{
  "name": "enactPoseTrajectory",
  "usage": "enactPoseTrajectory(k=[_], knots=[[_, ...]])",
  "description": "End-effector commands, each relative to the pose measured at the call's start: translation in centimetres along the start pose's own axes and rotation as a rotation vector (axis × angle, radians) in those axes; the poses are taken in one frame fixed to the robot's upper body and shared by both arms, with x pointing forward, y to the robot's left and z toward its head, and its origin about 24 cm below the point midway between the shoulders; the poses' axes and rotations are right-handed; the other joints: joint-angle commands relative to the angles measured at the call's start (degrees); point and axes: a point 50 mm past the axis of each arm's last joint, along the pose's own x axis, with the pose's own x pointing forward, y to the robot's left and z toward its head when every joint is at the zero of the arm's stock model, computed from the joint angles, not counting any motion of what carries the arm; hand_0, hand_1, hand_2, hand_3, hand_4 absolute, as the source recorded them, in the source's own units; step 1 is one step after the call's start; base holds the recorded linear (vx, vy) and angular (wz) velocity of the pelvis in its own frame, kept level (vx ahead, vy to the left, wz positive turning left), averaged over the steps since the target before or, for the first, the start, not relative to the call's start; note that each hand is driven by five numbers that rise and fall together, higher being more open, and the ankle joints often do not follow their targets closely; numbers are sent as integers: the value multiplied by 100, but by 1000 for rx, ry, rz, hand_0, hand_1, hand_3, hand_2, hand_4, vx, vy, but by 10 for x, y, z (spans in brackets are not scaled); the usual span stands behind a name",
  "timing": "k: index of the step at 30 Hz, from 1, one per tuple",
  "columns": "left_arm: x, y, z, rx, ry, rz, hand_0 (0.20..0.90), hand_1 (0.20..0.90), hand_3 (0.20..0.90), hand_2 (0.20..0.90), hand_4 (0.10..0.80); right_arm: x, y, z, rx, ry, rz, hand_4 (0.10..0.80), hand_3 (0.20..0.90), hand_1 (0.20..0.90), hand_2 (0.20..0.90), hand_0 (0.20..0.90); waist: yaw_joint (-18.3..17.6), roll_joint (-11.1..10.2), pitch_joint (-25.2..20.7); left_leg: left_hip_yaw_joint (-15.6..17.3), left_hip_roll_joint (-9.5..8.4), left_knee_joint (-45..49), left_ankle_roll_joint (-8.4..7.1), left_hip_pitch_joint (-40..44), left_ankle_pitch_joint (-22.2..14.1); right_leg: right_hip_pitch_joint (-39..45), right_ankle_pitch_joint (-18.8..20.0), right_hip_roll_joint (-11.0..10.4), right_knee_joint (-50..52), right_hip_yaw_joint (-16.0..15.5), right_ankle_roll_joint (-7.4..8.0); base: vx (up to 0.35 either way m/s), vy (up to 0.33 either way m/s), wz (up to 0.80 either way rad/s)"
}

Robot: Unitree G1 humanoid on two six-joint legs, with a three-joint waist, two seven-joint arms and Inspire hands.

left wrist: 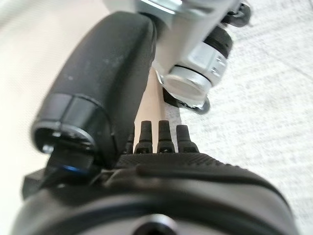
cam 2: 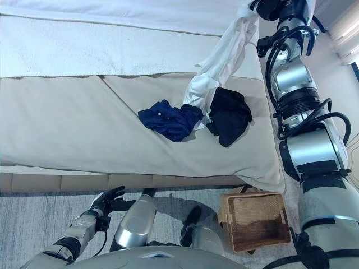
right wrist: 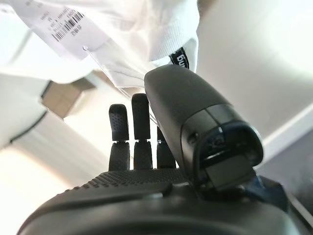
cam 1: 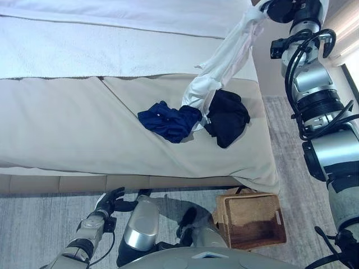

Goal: Pick up the clothes from the bed and place them into the basket

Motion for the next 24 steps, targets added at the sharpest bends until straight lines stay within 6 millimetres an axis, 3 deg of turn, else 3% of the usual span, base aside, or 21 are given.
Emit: enactPoseTrajectory(k=[1, 5, 6, 7, 14, 24], knots=[[-11, -3, -47, 75, 142, -23, 900, 900, 900, 900, 800, 21, -68, 85, -22, -391, -283, 100, 200, 300, 300, 300, -216, 94, -1280, 242, -57, -1108, 383, 958, -91, 1, 500, -210, 686, 282, 350, -45, 46, -19], [-12, 0, -49, 74, 161, -21, 900, 900, 900, 900, 800, 22, -86, 100, -34, -439, -347, 100, 200, 300, 300, 300, -382, 158, -1424, 373, -52, -1078, 418, 1063, -154, -54, 461, -171, 825, 449, 334, 1, 12, -29], [-12, 1, -50, 76, 172, -23, 900, 900, 900, 900, 800, 23, -103, 108, -37, -459, -395, 100, 200, 300, 300, 300, -533, 185, -1520, 500, -38, -1045, 439, 1139, -200, -53, 390, -123, 884, 569, 319, 17, -12, -28], [-12, 0, -50, 80, 172, -28, 900, 900, 900, 900, 800, 24, -107, 110, -41, -461, -408, 100, 200, 300, 300, 300, -568, 192, -1555, 535, -32, -1040, 441, 1148, -207, -59, 367, -107, 886, 602, 315, 30, -27, -42], [-9, -11, -42, 125, 153, -89, 900, 900, 900, 900, 800, 29, -144, 114, -88, -447, -464, 100, 200, 300, 300, 300, -913, 179, -1811, 910, 70, -1037, 409, 1287, -289, 117, 11, 106, 546, 824, 200, 19, -72, -38], [-8, -23, -42, 196, 175, -155, 900, 900, 900, 900, 800, 32, -156, 111, -114, -396, -355, 100, 200, 300, 300, 300, -1291, 212, -2031, 1364, 209, -1216, 276, 1444, -244, 293, -223, 342, 63, 1071, -6, 1, -76, -31]])
